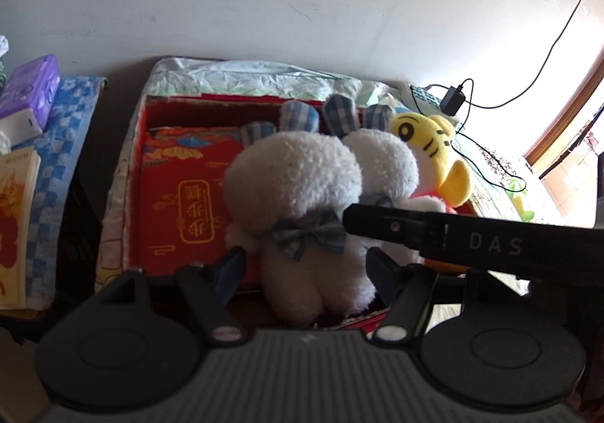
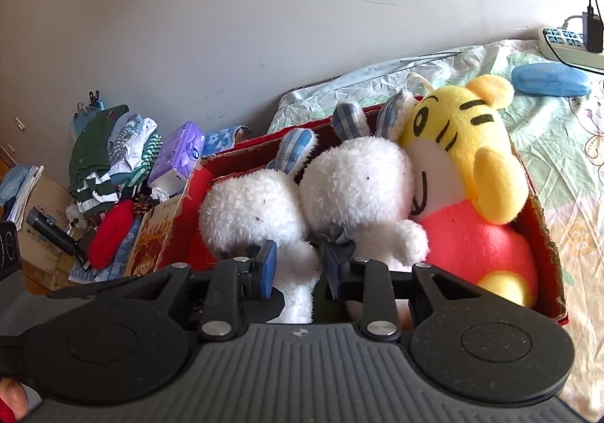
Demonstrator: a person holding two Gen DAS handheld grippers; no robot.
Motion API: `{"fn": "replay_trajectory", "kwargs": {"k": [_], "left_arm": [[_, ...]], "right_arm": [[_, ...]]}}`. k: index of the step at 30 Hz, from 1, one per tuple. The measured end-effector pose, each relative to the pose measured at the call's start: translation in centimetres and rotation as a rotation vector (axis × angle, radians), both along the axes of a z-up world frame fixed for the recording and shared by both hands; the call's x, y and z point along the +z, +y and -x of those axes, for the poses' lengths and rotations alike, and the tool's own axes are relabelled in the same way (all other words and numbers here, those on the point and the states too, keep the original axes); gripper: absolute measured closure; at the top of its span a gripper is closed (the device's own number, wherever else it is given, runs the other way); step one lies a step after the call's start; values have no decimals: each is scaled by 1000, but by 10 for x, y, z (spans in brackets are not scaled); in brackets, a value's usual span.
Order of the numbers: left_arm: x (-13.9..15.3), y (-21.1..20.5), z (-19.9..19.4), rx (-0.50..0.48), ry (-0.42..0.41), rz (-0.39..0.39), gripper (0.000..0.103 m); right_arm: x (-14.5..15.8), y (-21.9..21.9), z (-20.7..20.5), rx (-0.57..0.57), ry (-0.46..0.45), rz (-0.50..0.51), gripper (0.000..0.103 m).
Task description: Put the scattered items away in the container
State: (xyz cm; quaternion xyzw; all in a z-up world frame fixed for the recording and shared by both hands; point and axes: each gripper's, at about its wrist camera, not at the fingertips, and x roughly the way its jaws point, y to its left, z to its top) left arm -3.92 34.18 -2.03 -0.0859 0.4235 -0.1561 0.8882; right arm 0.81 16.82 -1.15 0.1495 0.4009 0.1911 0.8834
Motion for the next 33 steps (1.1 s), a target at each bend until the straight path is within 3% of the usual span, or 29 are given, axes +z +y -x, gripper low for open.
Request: {"fn": "replay_trajectory", "kwargs": {"k": [3, 6, 12, 17, 28, 33], "left_arm": [[3, -1, 2, 32, 5, -59, 26], [4, 1, 3, 55, 9, -74, 26], [10, 1, 12, 81, 11, -124, 22], [15, 3, 23, 109, 27, -147, 19], [19, -12, 60, 136, -1, -237, 8], [5, -21, 69, 156, 41, -279, 5]], "right_arm": [[5, 0, 5, -10, -17, 24, 73], [6, 6, 10, -25, -41, 106, 73], [7, 1, 19, -52, -32, 111, 73], [15, 4, 33, -77, -54, 183, 73], [14, -10, 66, -104, -41, 188, 68], [6, -18, 75, -111, -2, 188, 67]]}}
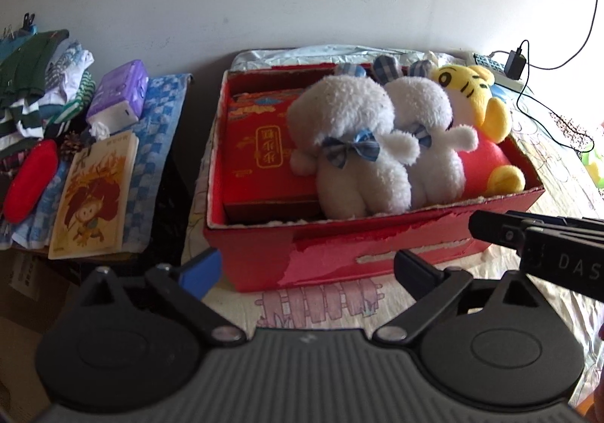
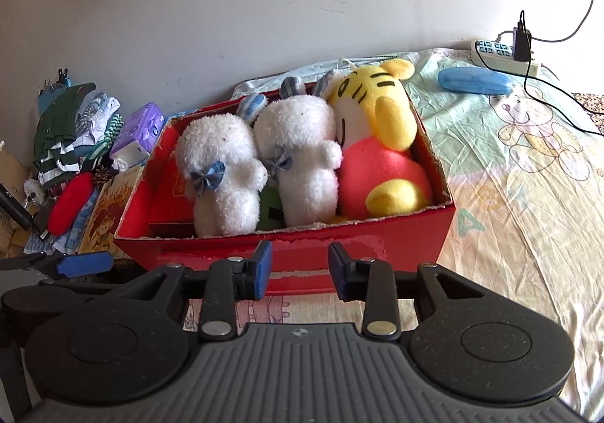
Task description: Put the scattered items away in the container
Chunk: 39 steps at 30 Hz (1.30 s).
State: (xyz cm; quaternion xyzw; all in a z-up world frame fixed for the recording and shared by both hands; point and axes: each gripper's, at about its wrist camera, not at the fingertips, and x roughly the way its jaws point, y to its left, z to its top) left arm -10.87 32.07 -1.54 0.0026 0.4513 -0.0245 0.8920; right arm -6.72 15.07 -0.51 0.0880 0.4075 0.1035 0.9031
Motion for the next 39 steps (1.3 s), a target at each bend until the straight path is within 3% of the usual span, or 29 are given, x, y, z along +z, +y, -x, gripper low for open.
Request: {"fn": "replay_trajectory", "kwargs": {"k": [9, 28, 39], "left_arm": [[-27, -30, 7, 48, 64, -65, 4], [-50, -85, 4, 85, 140, -148, 2], [-63, -85, 2, 104, 240, -132, 1]], "right_arm": [[-13, -20, 12, -4, 57, 49, 61], [-30, -55, 18, 25, 120, 98, 51], [-42, -51, 12, 29, 183, 122, 50]]}}
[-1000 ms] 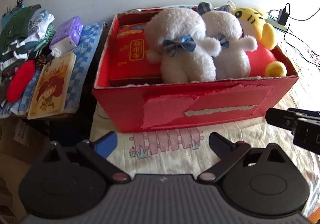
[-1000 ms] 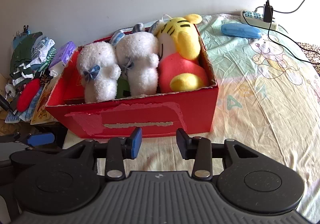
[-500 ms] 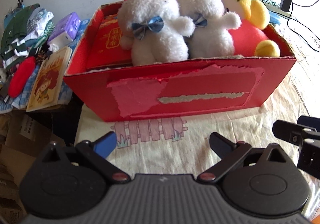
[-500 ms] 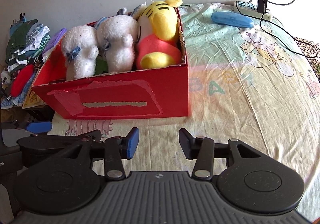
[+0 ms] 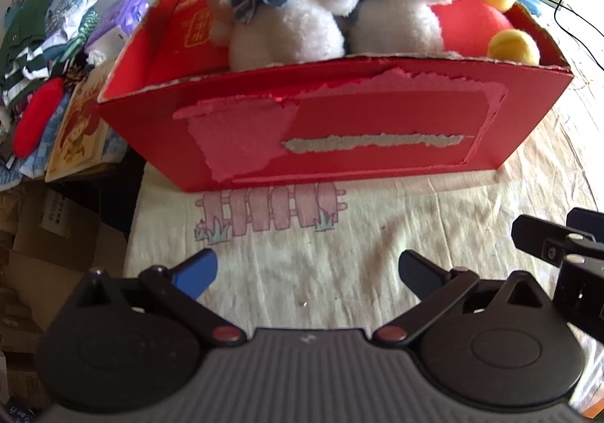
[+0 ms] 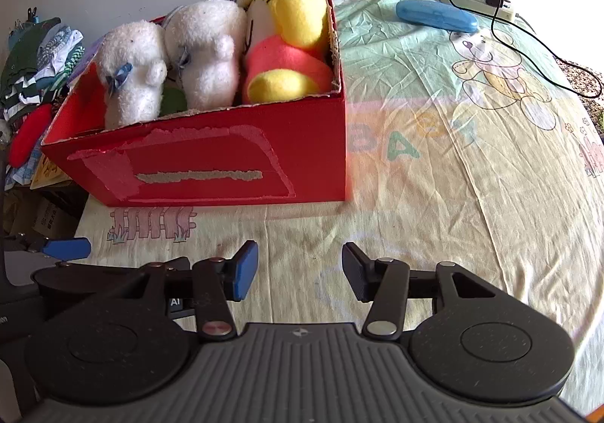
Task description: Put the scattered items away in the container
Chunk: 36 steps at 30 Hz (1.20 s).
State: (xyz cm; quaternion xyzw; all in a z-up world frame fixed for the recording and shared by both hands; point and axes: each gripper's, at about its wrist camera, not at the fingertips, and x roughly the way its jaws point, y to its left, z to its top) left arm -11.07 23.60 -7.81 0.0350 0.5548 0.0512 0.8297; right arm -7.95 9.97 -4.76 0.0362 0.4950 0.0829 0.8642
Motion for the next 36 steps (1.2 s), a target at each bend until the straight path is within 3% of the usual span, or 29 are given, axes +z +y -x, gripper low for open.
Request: {"fn": "replay_trajectory", "kwargs": {"k": [12, 21, 36], "left_arm": [[-18, 20, 2, 55, 88, 54, 1], [-6, -23, 4, -144, 11, 72, 1], [3, -122, -2, -344, -33, 38, 1]], "right_arm": [[-10, 11, -3, 9, 34, 48, 44], [-8, -28, -6, -170, 37, 46, 40], [-13, -116, 18, -397, 33, 88, 40]]}}
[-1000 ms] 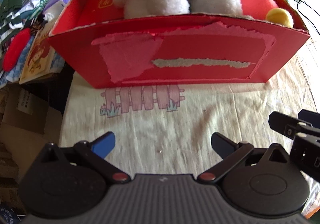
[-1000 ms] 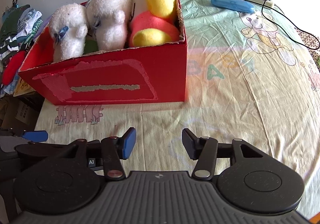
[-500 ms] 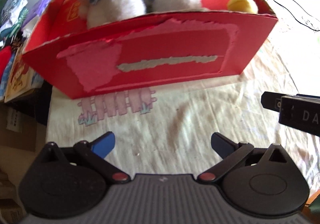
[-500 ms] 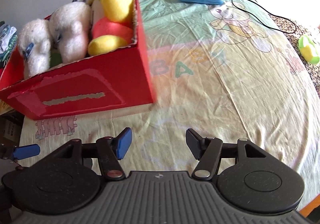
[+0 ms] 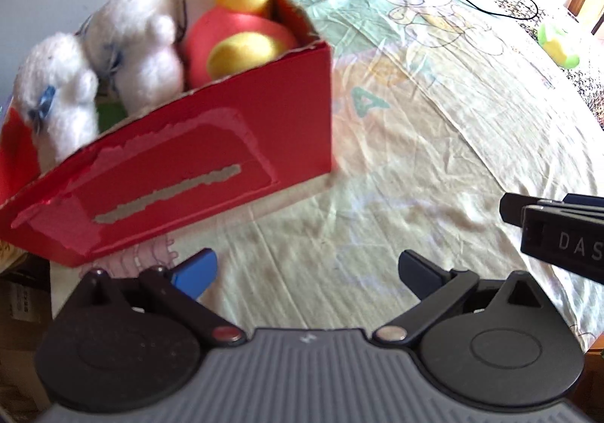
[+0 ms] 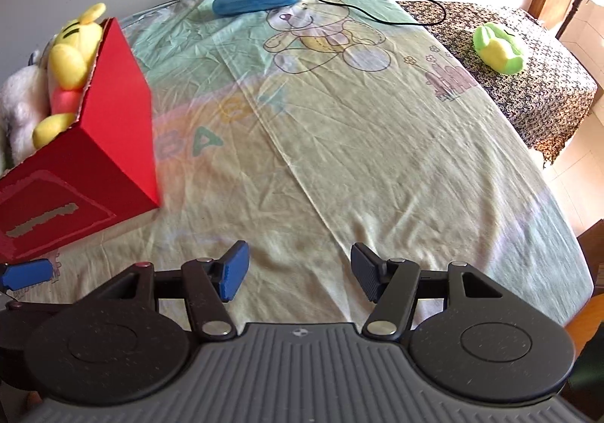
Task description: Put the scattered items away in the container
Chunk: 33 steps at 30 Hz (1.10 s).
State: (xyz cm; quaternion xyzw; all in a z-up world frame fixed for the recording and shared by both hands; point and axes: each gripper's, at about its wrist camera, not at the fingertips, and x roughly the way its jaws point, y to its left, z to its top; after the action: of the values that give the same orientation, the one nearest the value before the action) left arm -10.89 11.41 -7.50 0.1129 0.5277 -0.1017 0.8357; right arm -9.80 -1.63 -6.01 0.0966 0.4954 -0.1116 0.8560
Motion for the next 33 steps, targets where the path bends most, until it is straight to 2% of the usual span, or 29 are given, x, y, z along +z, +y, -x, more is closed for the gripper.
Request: {"fn": "replay_trajectory", "kwargs": {"k": [6, 13, 21, 33], "left_arm": [[-3, -12, -2, -1, -5, -14, 1], [-5, -5, -7, 74, -1, -41, 1], [-4, 25, -10, 203, -9, -69, 1], [-10, 90, 3, 375, 23, -62, 1]], "right_arm": [[-4, -16, -1, -14, 0, -19, 40], [-8, -12, -17, 36, 1, -46, 40], [-5, 16, -32, 165, -20, -37, 40], [-7, 85, -41, 359, 0, -22, 40]]}}
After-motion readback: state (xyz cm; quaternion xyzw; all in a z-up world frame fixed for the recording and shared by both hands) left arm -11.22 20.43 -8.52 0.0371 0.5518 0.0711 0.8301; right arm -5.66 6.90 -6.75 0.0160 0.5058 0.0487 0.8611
